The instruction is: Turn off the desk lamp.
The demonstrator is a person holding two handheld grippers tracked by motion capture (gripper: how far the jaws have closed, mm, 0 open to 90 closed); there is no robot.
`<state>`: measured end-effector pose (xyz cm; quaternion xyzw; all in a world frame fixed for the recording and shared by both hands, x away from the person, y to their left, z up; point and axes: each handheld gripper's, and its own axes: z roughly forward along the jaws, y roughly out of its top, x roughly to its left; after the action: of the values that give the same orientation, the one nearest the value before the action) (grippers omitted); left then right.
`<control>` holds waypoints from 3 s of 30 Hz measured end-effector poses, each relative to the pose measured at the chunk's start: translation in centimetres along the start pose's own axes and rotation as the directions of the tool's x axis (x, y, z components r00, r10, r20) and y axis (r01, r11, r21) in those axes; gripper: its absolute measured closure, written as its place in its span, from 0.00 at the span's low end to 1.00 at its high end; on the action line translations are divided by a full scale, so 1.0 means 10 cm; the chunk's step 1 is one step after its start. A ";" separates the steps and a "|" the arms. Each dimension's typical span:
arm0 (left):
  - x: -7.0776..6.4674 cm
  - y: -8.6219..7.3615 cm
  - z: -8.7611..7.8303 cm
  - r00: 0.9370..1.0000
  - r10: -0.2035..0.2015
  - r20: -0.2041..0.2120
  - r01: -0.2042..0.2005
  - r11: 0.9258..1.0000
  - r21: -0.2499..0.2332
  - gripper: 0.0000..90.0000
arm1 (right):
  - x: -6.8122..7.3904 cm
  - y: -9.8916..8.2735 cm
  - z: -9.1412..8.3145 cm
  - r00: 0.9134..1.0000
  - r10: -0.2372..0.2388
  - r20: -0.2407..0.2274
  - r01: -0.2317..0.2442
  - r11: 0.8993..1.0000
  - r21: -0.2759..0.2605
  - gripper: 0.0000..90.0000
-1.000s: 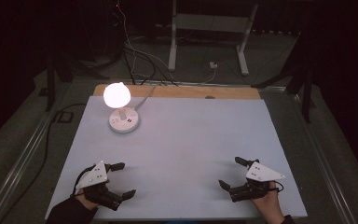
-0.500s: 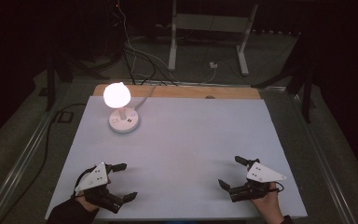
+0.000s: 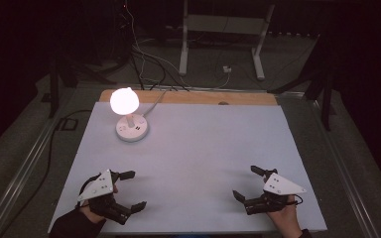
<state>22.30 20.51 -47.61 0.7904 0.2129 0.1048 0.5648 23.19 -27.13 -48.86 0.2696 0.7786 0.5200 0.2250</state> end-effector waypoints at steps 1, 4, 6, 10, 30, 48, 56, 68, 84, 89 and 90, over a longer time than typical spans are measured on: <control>0.01 0.01 0.00 1.000 0.003 -0.004 -0.003 1.000 -0.002 0.00 | 0.00 0.00 0.00 1.000 0.001 -0.001 -0.001 1.000 -0.001 0.00; 0.04 0.05 -0.02 1.000 -0.009 -0.010 0.009 1.000 -0.011 0.00 | 0.00 0.00 0.00 1.000 0.007 -0.003 -0.007 1.000 -0.001 0.00; 0.04 0.06 -0.02 1.000 -0.006 -0.013 0.005 1.000 -0.010 0.00 | 0.00 0.00 0.00 1.000 0.006 -0.002 -0.006 1.000 -0.002 0.00; 0.07 0.12 -0.01 1.000 -0.008 -0.023 0.008 1.000 -0.018 0.00 | -0.01 0.00 -0.01 1.000 0.014 -0.004 -0.014 1.000 -0.006 0.00; 0.30 0.32 0.06 0.995 -0.024 -0.097 0.022 1.000 -0.021 0.00 | -0.01 0.01 -0.01 1.000 0.024 -0.012 -0.024 1.000 -0.012 0.00; 0.62 0.44 0.27 0.968 -0.084 -0.238 0.078 0.996 -0.035 0.00 | -0.02 0.01 -0.01 0.999 0.036 -0.022 -0.036 0.999 -0.015 0.00; 0.80 0.42 0.37 0.937 -0.142 -0.318 0.136 0.990 -0.039 0.00 | -0.03 0.00 -0.02 0.999 0.044 -0.027 -0.044 0.999 -0.018 0.00; 1.09 0.34 0.43 0.865 -0.234 -0.444 0.223 0.972 -0.077 0.00 | -0.03 0.00 -0.01 0.998 0.045 -0.034 -0.045 0.999 -0.015 0.00; 1.39 0.30 0.62 0.796 -0.278 -0.538 0.320 0.947 -0.016 0.03 | -0.04 -0.01 -0.01 0.998 0.057 -0.039 -0.057 0.998 -0.011 0.00; 1.43 0.28 0.66 0.761 -0.270 -0.590 0.330 0.944 -0.005 0.18 | -0.04 -0.01 -0.01 0.998 0.057 -0.040 -0.057 0.998 -0.010 0.00; 1.44 0.27 0.66 0.757 -0.273 -0.593 0.336 0.942 -0.005 0.19 | -0.04 -0.01 -0.01 0.998 0.055 -0.041 -0.056 0.998 -0.009 0.00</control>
<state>38.37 20.69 -48.37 0.7016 0.5071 0.2388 0.4400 23.45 -27.47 -48.89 0.2794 0.7726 0.5354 0.1959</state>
